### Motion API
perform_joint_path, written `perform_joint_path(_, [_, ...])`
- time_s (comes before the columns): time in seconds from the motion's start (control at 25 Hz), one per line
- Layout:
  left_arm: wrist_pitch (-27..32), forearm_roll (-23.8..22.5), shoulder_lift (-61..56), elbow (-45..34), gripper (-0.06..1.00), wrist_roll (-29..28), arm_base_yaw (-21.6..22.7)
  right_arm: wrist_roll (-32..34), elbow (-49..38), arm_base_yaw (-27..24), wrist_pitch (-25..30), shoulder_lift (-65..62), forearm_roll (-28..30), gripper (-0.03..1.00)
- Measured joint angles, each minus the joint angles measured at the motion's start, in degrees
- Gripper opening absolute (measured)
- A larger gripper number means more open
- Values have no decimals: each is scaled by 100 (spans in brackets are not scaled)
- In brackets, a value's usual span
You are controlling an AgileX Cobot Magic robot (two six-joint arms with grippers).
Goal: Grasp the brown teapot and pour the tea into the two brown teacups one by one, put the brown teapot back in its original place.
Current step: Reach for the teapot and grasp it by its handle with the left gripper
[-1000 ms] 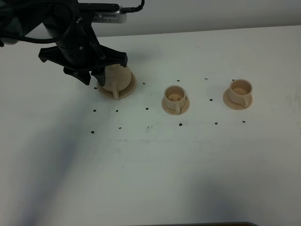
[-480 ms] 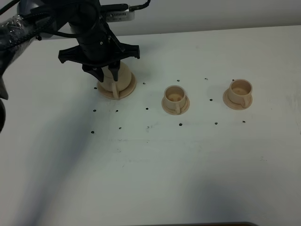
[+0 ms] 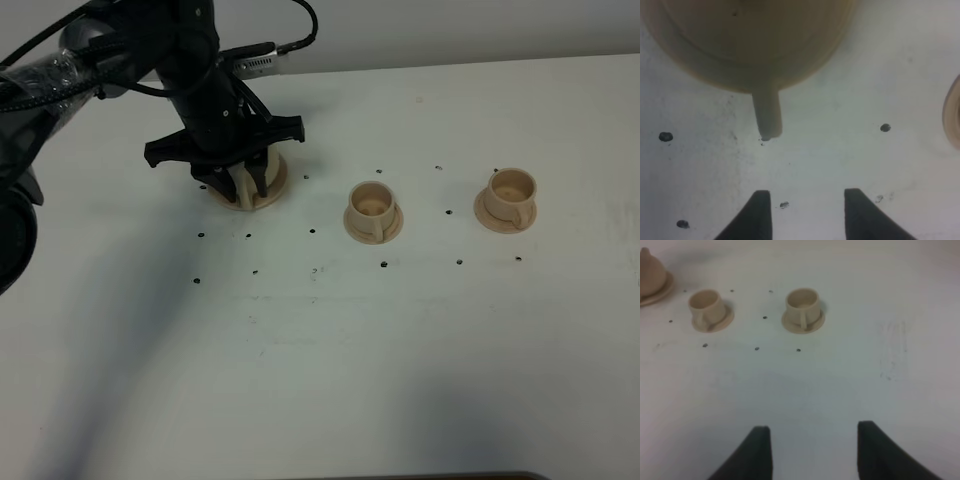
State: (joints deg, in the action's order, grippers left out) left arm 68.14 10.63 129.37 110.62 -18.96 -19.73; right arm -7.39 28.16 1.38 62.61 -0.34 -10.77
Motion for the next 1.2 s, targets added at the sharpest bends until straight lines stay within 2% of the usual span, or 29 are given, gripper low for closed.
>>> perform_joint_path(0.12, [0, 275, 0, 0, 44, 57, 227, 0, 0, 0, 0, 0, 0, 41])
perform_joint_path(0.32, [0, 195, 0, 0, 49, 154, 289, 5, 0, 0, 0, 0, 0, 41])
perform_joint_path(0.84, [0, 261, 282, 13, 49, 179, 283, 0, 0, 0, 0, 0, 0, 41])
perform_joint_path(1.2, [0, 228, 630, 767, 49, 179, 221, 4, 0, 0, 0, 0, -5, 41])
